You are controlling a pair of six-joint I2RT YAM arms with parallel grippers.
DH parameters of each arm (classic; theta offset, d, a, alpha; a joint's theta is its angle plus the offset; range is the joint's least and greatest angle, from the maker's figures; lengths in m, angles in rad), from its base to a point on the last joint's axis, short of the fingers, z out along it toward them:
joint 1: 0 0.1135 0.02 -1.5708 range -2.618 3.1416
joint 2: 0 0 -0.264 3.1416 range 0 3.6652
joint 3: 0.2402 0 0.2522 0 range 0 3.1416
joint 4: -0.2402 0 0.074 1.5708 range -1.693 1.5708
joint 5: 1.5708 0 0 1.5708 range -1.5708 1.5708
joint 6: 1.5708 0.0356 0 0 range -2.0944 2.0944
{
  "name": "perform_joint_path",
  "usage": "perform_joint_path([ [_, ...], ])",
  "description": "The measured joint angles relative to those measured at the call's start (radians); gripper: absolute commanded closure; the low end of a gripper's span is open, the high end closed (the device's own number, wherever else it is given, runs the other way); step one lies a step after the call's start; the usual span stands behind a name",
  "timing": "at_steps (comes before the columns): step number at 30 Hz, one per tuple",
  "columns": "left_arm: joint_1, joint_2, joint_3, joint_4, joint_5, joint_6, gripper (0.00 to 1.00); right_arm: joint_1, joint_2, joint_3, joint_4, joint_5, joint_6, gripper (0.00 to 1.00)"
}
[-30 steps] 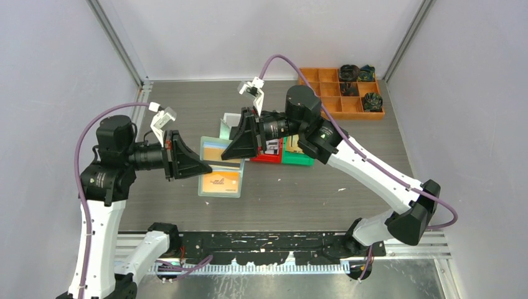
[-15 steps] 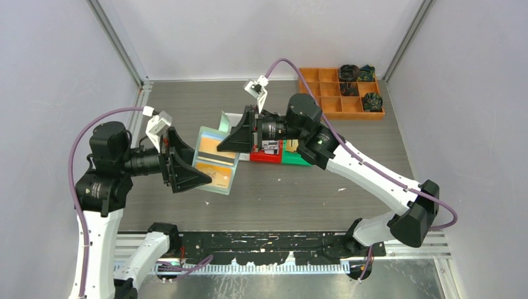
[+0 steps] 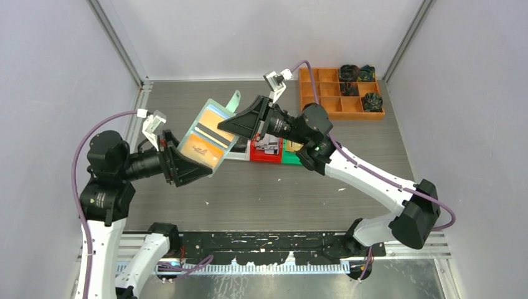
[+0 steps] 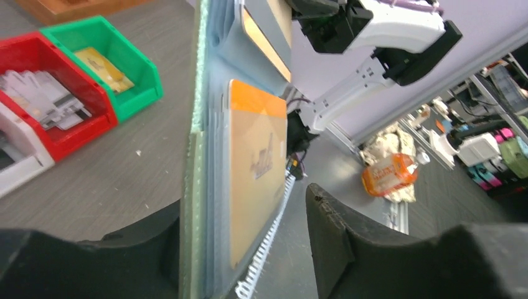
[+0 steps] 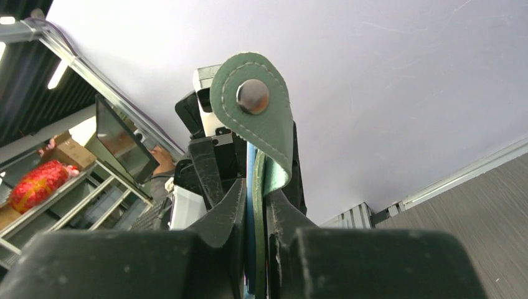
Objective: Take the credit cards out of the card holder
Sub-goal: Remove the credit card from the card holder.
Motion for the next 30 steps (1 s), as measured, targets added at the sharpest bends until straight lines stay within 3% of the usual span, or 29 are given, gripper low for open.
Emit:
perform_joint_path([
  [2, 0.000, -0.004, -0.009, 0.033, -0.032, -0.031, 0.66, 0.000, -0.005, -0.016, 0.027, 0.020, 0.014, 0.99],
  [7, 0.000, -0.026, -0.034, 0.090, -0.132, -0.106, 0.84, 0.000, -0.014, -0.070, 0.099, 0.065, 0.040, 0.99],
  [11, -0.001, -0.027, -0.034, 0.098, -0.158, -0.123, 0.96, -0.003, -0.014, -0.100, 0.130, 0.091, 0.051, 0.82],
  [15, -0.001, -0.013, -0.023, 0.064, -0.158, -0.069, 1.00, -0.015, -0.014, -0.101, 0.122, 0.050, 0.043, 0.57],
  [17, -0.001, 0.006, -0.006, 0.020, -0.169, -0.006, 1.00, -0.022, -0.014, -0.091, 0.092, -0.010, 0.025, 0.50],
  [22, 0.000, 0.082, 0.069, -0.137, -0.192, 0.183, 1.00, -0.025, -0.013, 0.001, -0.101, -0.161, -0.094, 0.48],
  [27, 0.000, 0.142, 0.152, -0.279, -0.216, 0.343, 1.00, -0.025, -0.013, 0.085, -0.320, -0.213, -0.257, 0.48],
  [29, 0.000, 0.159, 0.176, -0.330, -0.223, 0.395, 1.00, -0.025, -0.013, 0.116, -0.423, -0.209, -0.330, 0.43],
  [30, 0.000, 0.167, 0.185, -0.352, -0.225, 0.418, 1.00, -0.025, -0.013, 0.132, -0.473, -0.202, -0.364, 0.34],
])
